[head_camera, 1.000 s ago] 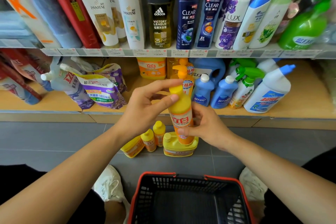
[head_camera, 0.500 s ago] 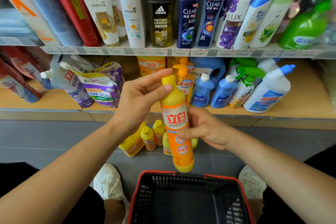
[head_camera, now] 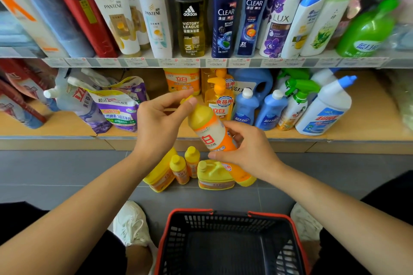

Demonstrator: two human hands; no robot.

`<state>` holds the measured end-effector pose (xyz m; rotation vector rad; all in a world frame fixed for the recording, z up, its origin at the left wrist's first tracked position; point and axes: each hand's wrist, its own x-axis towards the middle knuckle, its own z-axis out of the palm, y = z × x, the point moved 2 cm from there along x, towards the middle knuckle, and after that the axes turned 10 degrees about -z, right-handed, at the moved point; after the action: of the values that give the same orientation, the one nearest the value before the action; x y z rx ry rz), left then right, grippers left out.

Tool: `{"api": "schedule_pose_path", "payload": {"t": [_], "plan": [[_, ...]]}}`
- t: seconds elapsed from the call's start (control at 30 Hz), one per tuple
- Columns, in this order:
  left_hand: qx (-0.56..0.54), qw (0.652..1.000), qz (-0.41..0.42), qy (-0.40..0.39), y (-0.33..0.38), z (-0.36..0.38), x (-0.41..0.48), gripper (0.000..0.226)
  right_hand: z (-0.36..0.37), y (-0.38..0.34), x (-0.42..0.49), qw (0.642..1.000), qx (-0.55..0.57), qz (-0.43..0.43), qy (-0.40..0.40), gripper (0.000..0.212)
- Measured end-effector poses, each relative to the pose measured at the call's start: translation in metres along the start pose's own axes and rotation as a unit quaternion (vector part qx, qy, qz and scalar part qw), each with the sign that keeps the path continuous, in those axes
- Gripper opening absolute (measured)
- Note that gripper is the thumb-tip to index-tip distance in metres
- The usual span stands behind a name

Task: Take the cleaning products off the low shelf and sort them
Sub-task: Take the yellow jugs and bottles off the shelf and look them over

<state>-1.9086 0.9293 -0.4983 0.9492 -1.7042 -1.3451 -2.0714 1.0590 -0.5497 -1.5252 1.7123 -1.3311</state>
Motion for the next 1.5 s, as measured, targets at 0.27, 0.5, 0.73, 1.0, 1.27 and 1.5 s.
{"api": "schedule_pose_path", "payload": {"t": [0.27, 0.5, 0.73, 1.0, 1.27, 1.5], "plan": [[-0.098, 0.971, -0.065, -0.209, 0.006, -0.003, 0.009, 0.035, -0.002, -0.003, 0.0, 0.96, 0.23, 0.095, -0.131, 0.044], [-0.095, 0.944, -0.063, -0.31, 0.014, 0.0, 0.005, 0.046, -0.004, -0.003, -0.001, 0.933, 0.273, 0.098, -0.214, 0.045], [-0.031, 0.963, -0.025, -0.268, 0.011, 0.003, 0.001, 0.041, 0.008, -0.004, 0.003, 0.946, 0.28, 0.102, -0.128, 0.055], [0.082, 0.984, 0.071, -0.14, 0.006, 0.01, -0.006, 0.033, 0.009, -0.004, 0.004, 0.971, 0.231, 0.061, -0.004, 0.054], [0.023, 0.981, 0.029, -0.192, 0.002, 0.006, 0.001, 0.031, 0.008, -0.009, 0.002, 0.926, 0.354, 0.112, -0.069, 0.044], [-0.057, 0.982, -0.011, -0.179, 0.005, 0.007, 0.0, 0.018, 0.009, -0.015, 0.002, 0.908, 0.389, 0.121, -0.101, 0.052]]}}
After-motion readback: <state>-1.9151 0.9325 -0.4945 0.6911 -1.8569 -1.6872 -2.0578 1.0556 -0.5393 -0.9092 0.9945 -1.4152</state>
